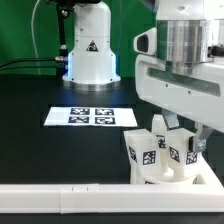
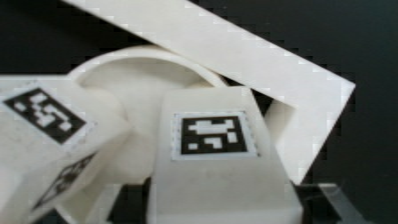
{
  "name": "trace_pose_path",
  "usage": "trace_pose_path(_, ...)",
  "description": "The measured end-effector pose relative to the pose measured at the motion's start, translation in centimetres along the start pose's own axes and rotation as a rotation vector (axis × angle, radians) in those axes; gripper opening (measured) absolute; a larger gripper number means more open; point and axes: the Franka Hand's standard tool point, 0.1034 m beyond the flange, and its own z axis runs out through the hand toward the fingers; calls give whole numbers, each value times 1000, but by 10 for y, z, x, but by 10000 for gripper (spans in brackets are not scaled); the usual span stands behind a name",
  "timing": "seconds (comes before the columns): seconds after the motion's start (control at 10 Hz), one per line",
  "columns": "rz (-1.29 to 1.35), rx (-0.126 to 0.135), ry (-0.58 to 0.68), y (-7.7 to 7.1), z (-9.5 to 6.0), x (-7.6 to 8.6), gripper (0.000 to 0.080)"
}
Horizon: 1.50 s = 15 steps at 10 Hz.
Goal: Assemble stool
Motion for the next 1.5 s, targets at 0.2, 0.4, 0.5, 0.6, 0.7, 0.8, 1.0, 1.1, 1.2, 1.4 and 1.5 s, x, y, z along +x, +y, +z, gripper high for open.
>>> trace_pose_path(0.2, 135, -1, 1, 0, 0, 0, 337)
trace_pose_path(0.4, 545, 76, -23, 4, 2, -1, 337)
trace_pose_path(0.5, 633, 107, -40, 6, 2, -2, 337)
trace_pose_path(0.6, 648, 103, -42, 5, 2, -3, 429)
trace_pose_path(0.7, 634, 102, -41, 5, 3, -3, 429)
trace_pose_path(0.8, 634, 102, -41, 6, 3, -3, 590)
trace_pose_path(1.0, 421, 44, -68, 7, -6, -11, 637)
trace_pose_path(1.1, 288, 40, -80, 5, -15, -13, 646)
trace_pose_path(1.2, 96, 39, -88, 5, -20, -13, 646)
trace_pose_path(1.4, -57, 40, -89, 7, -20, -13, 648)
trace_pose_path(1.5, -131, 42, -87, 7, -20, -12, 648)
